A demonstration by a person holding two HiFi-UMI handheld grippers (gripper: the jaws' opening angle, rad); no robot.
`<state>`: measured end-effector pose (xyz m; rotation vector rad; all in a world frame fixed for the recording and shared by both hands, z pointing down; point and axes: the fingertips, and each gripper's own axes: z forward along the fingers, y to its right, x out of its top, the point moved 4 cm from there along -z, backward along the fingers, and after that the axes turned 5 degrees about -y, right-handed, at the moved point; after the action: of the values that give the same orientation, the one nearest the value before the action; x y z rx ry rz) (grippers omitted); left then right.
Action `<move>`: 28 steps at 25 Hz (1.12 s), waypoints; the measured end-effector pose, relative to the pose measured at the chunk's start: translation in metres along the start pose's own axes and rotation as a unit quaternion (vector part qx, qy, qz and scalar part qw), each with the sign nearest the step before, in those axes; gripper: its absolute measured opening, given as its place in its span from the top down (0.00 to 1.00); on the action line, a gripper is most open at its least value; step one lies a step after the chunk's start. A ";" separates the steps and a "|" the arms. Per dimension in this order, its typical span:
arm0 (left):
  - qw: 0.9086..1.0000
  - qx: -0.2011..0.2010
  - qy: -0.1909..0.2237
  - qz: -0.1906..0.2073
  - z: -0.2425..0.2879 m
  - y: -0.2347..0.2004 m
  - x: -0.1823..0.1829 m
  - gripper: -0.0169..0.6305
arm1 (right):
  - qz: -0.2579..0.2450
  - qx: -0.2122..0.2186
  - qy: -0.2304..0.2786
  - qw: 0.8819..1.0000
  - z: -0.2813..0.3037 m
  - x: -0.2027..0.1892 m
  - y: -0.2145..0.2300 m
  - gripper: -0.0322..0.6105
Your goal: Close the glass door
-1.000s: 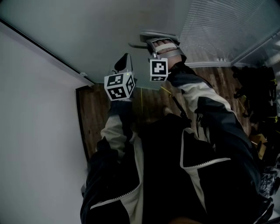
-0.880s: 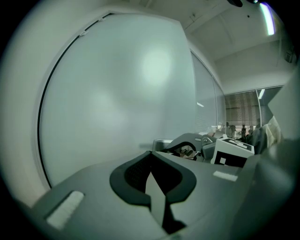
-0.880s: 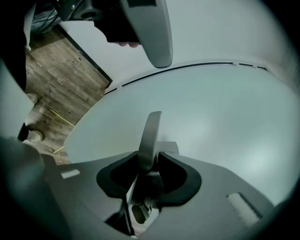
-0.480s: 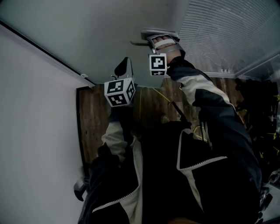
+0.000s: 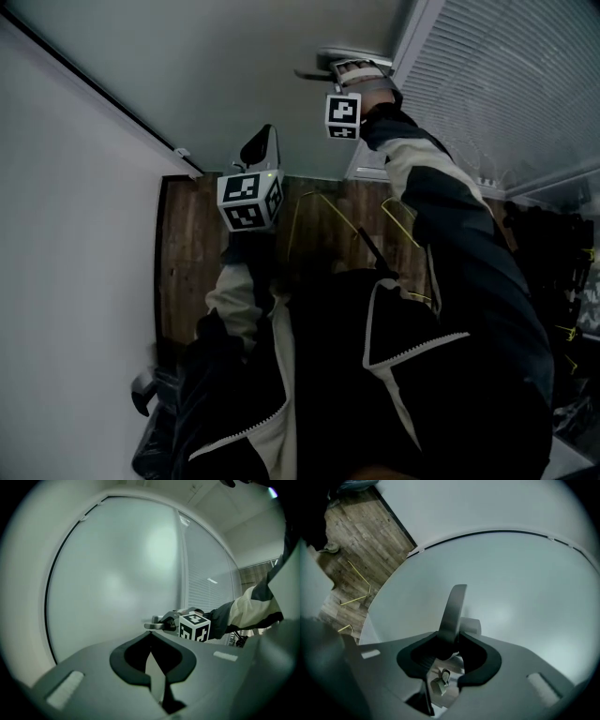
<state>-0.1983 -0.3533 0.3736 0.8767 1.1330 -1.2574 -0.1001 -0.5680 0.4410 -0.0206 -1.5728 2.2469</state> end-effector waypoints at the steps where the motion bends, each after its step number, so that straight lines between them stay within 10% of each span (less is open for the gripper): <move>1: 1.000 0.002 -0.002 0.000 0.001 0.000 0.000 0.97 | -0.005 0.001 -0.001 1.000 0.008 0.000 0.003 0.74; 22: 0.999 0.038 -0.011 -0.009 -0.008 -0.009 -0.007 0.97 | -0.006 0.008 -0.008 1.000 0.044 -0.002 0.016 0.74; 28: 0.999 0.046 -0.012 -0.023 -0.013 -0.019 -0.011 0.97 | 0.110 0.040 0.006 0.993 0.032 -0.008 0.020 0.66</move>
<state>-0.2182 -0.3407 0.3827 0.9074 1.0881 -1.3630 -0.1064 -0.6051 0.4327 -0.1944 -1.5386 2.4701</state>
